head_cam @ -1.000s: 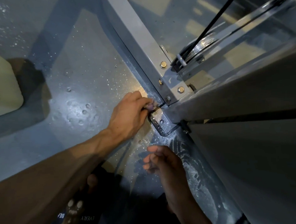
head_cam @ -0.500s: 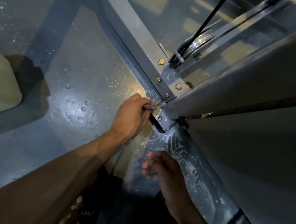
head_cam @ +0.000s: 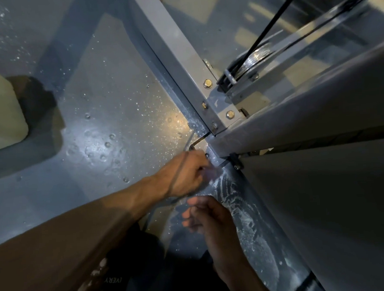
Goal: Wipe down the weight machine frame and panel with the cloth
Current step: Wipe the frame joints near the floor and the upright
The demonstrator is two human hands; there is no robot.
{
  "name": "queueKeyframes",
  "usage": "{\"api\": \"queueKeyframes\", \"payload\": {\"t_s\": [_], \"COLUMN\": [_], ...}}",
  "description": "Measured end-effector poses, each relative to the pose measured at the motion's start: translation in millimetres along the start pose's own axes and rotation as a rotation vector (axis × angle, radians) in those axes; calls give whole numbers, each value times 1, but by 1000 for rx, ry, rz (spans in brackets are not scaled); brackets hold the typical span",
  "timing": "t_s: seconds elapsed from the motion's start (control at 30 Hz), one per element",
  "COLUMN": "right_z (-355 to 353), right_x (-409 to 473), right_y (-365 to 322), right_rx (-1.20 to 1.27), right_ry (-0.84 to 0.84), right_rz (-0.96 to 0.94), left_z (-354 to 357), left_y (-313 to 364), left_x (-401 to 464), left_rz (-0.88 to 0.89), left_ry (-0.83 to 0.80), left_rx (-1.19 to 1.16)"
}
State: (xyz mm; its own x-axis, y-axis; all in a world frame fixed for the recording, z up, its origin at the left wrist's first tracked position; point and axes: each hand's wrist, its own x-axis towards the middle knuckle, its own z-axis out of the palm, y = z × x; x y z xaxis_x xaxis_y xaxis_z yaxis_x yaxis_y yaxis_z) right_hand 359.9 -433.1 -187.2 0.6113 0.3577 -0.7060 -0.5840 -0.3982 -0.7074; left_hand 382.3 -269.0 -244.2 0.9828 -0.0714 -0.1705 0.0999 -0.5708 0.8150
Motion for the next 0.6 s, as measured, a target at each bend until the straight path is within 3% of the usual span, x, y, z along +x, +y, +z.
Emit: {"api": "queueKeyframes", "payload": {"t_s": [0.07, 0.2, 0.27, 0.47, 0.6], "right_z": [3, 0, -2, 1, 1], "right_x": [2, 4, 3, 2, 2], "right_y": [-3, -3, 0, 0, -1], "right_rx": [21, -31, -68, -17, 6], "right_ry": [-1, -15, -13, -26, -27], "right_rz": [-15, -31, -18, -32, -21], "left_z": [-5, -28, -41, -31, -14], "left_y": [1, -15, -21, -23, -7], "left_x": [-1, 6, 16, 33, 34], "left_rz": [49, -118, -169, -128, 8], "left_ry": [-133, 256, 319, 128, -103], "left_rx": [-21, -77, 46, 287, 229]}}
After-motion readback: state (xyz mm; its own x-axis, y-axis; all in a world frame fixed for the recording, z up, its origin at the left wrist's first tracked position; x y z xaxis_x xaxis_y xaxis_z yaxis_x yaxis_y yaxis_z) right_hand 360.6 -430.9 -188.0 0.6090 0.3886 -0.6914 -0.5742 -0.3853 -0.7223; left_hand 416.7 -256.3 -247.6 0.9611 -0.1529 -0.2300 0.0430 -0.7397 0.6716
